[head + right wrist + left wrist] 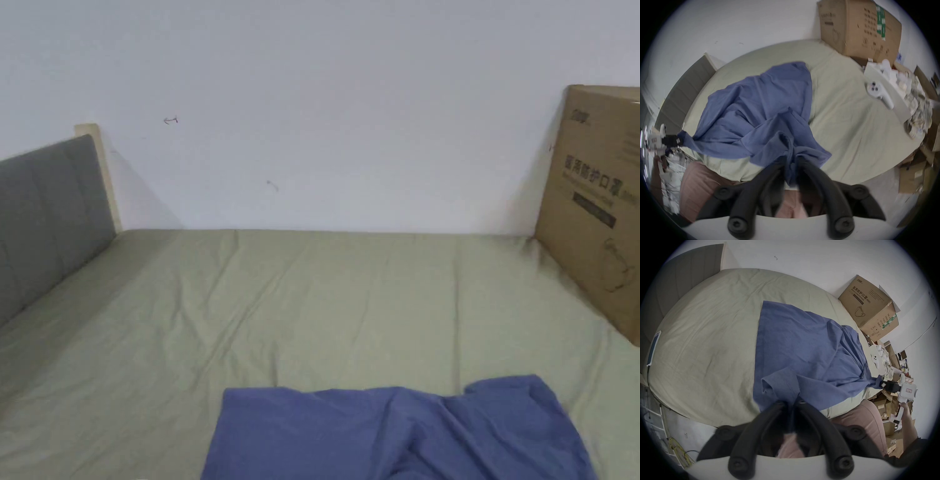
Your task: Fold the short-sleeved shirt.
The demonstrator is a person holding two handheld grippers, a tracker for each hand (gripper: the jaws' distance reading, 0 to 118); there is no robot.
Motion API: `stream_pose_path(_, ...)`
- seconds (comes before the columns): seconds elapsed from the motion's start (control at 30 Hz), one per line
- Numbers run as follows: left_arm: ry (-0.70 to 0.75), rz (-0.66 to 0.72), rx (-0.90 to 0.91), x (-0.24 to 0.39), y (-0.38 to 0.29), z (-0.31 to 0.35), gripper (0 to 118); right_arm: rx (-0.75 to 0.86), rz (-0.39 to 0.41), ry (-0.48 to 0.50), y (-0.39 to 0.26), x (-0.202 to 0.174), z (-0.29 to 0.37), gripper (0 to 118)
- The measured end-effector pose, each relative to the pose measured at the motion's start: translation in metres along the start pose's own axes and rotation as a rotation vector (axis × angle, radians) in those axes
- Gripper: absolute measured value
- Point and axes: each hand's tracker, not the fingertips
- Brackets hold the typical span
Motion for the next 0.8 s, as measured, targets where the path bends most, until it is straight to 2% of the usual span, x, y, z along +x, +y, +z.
stream_pose_path(0.03, 0.003, 0.013, 0.006, -0.001, -0.001, -0.003, 107, -0.024, -0.052, 0.035, 0.001, 0.003, -0.005, 99)
stream_pose_path(0.07, 0.006, 0.023, 0.005, -0.002, -0.002, -0.006, 118, -0.056, -0.089, 0.042, 0.002, 0.007, -0.012, 114)
stream_pose_path(0.13, 0.001, 0.033, 0.065, 0.001, -0.005, 0.001, 115, -0.037, -0.145, 0.058, 0.005, 0.006, -0.007, 114)
stream_pose_path(0.2, -0.002, 0.035, 0.055, 0.007, -0.002, 0.009, 115, -0.013, -0.133, 0.056, 0.013, -0.002, 0.003, 114)
stream_pose_path(0.27, -0.024, 0.03, 0.114, 0.019, 0.002, 0.024, 115, 0.076, -0.09, 0.033, 0.021, -0.014, 0.022, 114)
stream_pose_path(0.33, -0.045, 0.002, 0.214, 0.035, 0.011, 0.044, 115, 0.206, -0.038, 0.053, 0.027, -0.031, 0.047, 114)
stream_pose_path(0.43, -0.03, -0.087, 0.468, 0.067, 0.014, 0.08, 115, 0.466, 0.021, 0.118, 0.028, -0.062, 0.088, 113)
stream_pose_path(0.47, -0.009, -0.12, 0.581, 0.079, 0.009, 0.091, 113, 0.574, 0.038, 0.126, 0.024, -0.082, 0.104, 112)
stream_pose_path(0.5, 0.007, -0.153, 0.731, 0.09, 0.0, 0.102, 107, 0.696, 0.061, 0.134, 0.017, -0.097, 0.117, 108)
stream_pose_path(0.53, 0.011, -0.184, 0.837, 0.097, -0.008, 0.108, 89, 0.801, 0.081, 0.147, 0.01, -0.107, 0.125, 88)
stream_pose_path(0.57, 0.02, -0.21, 0.917, 0.103, -0.016, 0.109, 63, 0.909, 0.112, 0.135, 0.003, -0.12, 0.132, 57)
stream_pose_path(0.6, 0.038, -0.22, 0.957, 0.11, -0.021, 0.109, 29, 0.984, 0.124, 0.07, -0.002, -0.134, 0.135, 19)
stream_pose_path(0.63, 0.072, -0.219, 0.973, 0.117, -0.024, 0.108, 0, 1.033, 0.112, -0.007, -0.006, -0.144, 0.137, 4)
stream_pose_path(0.67, 0.087, -0.22, 1.009, 0.125, -0.03, 0.107, 0, 1.052, 0.09, 0.027, -0.008, -0.149, 0.14, 4)
stream_pose_path(0.7, 0.051, -0.206, 0.994, 0.124, -0.029, 0.108, 0, 1.038, 0.087, 0.141, -0.007, -0.151, 0.142, 4)
stream_pose_path(0.73, -0.002, -0.2, 0.989, 0.124, -0.03, 0.109, 0, 1.015, 0.079, 0.203, -0.001, -0.14, 0.135, 4)
stream_pose_path(0.8, 0.027, -0.194, 0.979, 0.13, -0.029, 0.109, 0, 1.005, 0.104, 0.148, 0.003, -0.145, 0.134, 4)
